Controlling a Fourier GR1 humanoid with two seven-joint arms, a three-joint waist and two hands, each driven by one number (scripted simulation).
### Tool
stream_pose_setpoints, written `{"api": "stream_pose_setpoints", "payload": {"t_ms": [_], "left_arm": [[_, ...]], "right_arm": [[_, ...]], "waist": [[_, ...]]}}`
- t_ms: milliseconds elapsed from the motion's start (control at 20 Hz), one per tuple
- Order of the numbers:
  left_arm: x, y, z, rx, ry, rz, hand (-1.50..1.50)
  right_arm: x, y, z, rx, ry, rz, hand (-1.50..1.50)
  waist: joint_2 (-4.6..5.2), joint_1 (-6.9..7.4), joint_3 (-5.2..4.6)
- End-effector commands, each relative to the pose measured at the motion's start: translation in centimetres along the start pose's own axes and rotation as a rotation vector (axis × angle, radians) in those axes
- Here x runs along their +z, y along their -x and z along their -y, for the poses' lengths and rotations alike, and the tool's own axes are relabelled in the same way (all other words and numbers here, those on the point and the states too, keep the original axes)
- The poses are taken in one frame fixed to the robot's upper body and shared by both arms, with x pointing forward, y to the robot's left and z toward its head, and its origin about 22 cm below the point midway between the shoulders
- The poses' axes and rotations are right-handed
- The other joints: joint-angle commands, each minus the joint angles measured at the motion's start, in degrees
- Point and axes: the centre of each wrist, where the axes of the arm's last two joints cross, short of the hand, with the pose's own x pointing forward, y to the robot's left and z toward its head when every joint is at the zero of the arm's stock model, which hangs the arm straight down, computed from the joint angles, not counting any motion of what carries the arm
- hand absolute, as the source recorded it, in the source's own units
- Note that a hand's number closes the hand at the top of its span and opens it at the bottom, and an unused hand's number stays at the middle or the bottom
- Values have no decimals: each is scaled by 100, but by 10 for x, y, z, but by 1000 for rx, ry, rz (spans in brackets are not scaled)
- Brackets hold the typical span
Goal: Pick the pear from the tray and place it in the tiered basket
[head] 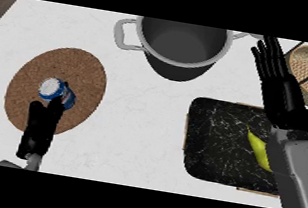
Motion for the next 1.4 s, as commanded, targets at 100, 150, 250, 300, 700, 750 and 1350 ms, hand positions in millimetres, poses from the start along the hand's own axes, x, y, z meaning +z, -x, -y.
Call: {"api": "stream_pose_setpoints", "payload": {"t_ms": [100,150,250,300,700,750,1350], "left_arm": [[-21,-22,-27,-120,-38,175,0],[-21,-38,-44,-152,-57,228,0],[-34,-71,-64,-225,-97,361,0],[-24,-36,-45,-137,-90,206,0],[-28,-41,-66,-198,-27,311,0],[-26,-62,-57,-191,-41,318,0],[-30,-49,-53,-207,-2,322,0]], "right_arm": [[11,5,45,-35,-96,-224,150],[24,5,64,-55,-100,-269,150],[37,18,80,-83,-131,-406,150],[29,5,84,-246,449,6,150],[94,-27,175,453,252,-644,-150],[80,-50,185,475,226,-645,-150],[-4,-122,133,850,-367,-930,-150]], "waist": [[-50,-92,72],[-70,-106,77],[-33,-112,80],[-278,-893,290],[-75,-139,67],[-81,-129,70],[-64,42,60]]}}
